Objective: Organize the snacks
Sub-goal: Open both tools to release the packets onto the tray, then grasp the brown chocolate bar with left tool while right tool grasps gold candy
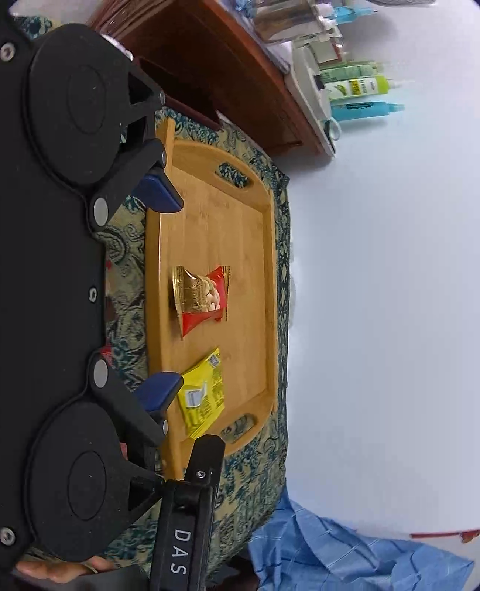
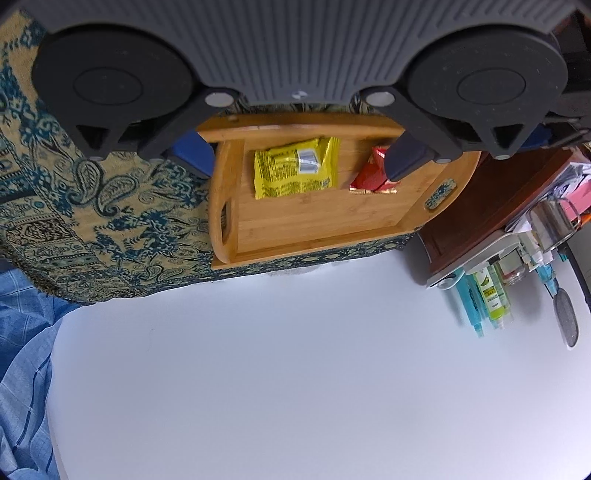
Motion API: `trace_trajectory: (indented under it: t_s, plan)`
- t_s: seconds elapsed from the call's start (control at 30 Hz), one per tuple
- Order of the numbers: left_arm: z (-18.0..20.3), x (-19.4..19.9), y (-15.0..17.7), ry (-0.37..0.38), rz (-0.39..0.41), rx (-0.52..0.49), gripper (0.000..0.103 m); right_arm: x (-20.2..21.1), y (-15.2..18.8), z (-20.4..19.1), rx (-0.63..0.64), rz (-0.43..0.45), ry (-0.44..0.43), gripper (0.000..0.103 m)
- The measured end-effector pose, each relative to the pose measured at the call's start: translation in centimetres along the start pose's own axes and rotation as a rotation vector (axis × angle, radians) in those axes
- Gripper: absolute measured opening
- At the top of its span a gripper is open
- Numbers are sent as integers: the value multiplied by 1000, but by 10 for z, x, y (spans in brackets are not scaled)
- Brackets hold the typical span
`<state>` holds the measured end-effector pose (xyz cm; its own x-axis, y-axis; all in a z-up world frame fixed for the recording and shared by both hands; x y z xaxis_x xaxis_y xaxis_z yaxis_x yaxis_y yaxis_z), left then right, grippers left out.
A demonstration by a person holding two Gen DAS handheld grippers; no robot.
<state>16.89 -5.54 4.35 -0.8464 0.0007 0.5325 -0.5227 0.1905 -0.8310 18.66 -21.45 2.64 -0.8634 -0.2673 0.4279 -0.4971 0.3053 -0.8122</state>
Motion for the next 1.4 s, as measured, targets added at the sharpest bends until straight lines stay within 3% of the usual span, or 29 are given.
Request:
trace_trajectory:
  t_s: [0.3,0.57,1.13,1.4]
  plan:
    - [10,37,2,4,41,-60,95,37,10,10,4,80,12,103]
    - [1,70,1,2,73,-15,96,59,17,20,32,140,57,103]
    - [8,119,33,6,118,20,98,82,63,21,28,108,75,103]
    - [10,94,61,20,36,55,54,81,81,21,21,87,110,102]
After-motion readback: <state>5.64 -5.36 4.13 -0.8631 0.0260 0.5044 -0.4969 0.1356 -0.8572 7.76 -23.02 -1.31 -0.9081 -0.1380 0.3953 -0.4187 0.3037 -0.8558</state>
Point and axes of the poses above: each gripper's, at about its wrist camera, not at the fingertips, and x roughly against the way its jaws point, z to its right, y to its underside, the point moved 9 cm from there along -x, roughly the way its jaws point, and after that the axes turned 9 degrees about -x, right-handed, at the moved point
